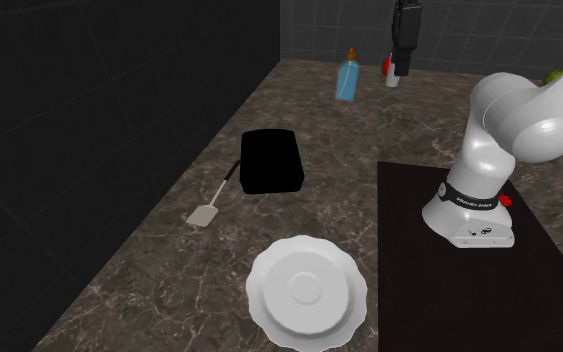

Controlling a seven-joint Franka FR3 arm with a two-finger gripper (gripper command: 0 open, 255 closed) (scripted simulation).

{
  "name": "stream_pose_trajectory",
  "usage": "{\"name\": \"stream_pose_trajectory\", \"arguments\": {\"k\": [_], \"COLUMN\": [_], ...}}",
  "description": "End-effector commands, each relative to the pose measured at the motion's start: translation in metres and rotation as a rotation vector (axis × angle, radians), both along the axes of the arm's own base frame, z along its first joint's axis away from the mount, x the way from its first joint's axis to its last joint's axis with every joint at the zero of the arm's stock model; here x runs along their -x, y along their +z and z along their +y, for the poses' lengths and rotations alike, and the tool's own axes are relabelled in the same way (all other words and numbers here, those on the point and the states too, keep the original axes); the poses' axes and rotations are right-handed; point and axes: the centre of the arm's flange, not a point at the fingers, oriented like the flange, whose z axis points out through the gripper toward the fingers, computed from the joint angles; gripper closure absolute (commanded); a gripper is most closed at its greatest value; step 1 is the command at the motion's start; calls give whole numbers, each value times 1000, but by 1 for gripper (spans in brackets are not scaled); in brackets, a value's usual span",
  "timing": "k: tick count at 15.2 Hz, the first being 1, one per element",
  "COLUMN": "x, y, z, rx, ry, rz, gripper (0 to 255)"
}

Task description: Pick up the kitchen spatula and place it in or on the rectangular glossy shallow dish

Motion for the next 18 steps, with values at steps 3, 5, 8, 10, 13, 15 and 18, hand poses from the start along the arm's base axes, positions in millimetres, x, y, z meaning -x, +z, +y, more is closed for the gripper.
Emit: {"name": "stream_pose_trajectory", "arguments": {"k": [3,5,8,10,13,15,18], "x": [-15,-30,-56,-73,-101,-121,-150], "y": [-17,-33,-57,-74,-98,-114,-137], "z": [-13,-25,-40,-49,-59,-64,-69], "rx": [1,2,3,4,5,6,7], "ry": [74,148,259,333,444,518,629], "rz": [-5,-11,-19,-24,-32,-38,-46], "gripper": [0,0,0,0,0,0,0]}}
